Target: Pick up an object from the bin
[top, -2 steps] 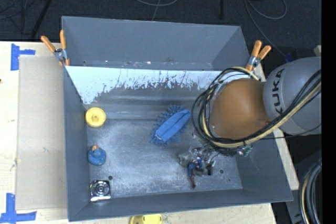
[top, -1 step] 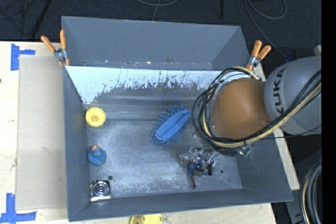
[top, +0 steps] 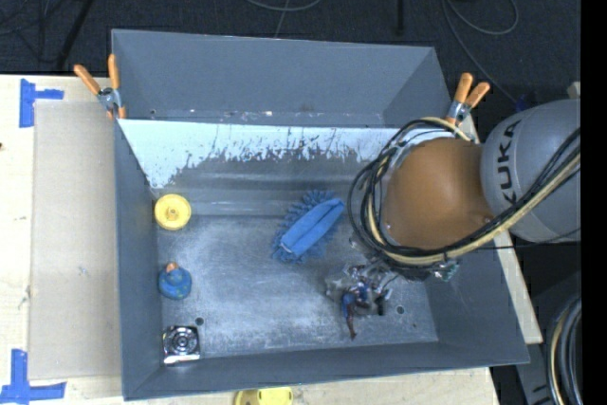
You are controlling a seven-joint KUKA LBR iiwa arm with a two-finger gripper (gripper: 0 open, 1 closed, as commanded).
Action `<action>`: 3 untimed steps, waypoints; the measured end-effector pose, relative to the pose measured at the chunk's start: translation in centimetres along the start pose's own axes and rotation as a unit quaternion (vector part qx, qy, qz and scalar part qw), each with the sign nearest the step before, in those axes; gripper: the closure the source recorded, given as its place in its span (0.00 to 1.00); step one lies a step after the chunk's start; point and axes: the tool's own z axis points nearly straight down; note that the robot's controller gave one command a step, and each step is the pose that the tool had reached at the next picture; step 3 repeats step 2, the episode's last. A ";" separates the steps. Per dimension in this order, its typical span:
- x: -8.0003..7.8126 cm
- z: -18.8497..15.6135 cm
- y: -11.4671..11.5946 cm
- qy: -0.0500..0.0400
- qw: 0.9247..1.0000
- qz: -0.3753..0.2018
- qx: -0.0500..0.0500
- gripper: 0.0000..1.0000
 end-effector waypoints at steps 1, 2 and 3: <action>0.0 -0.8 0.0 0.000 1.000 0.000 0.000 1.00; 0.0 -2.0 0.1 0.000 1.000 0.001 -0.001 1.00; 0.0 -2.0 0.1 0.000 1.000 0.001 -0.001 1.00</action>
Offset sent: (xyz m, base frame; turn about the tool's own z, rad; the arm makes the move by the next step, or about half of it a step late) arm 0.0001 -0.0001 0.0485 0.0000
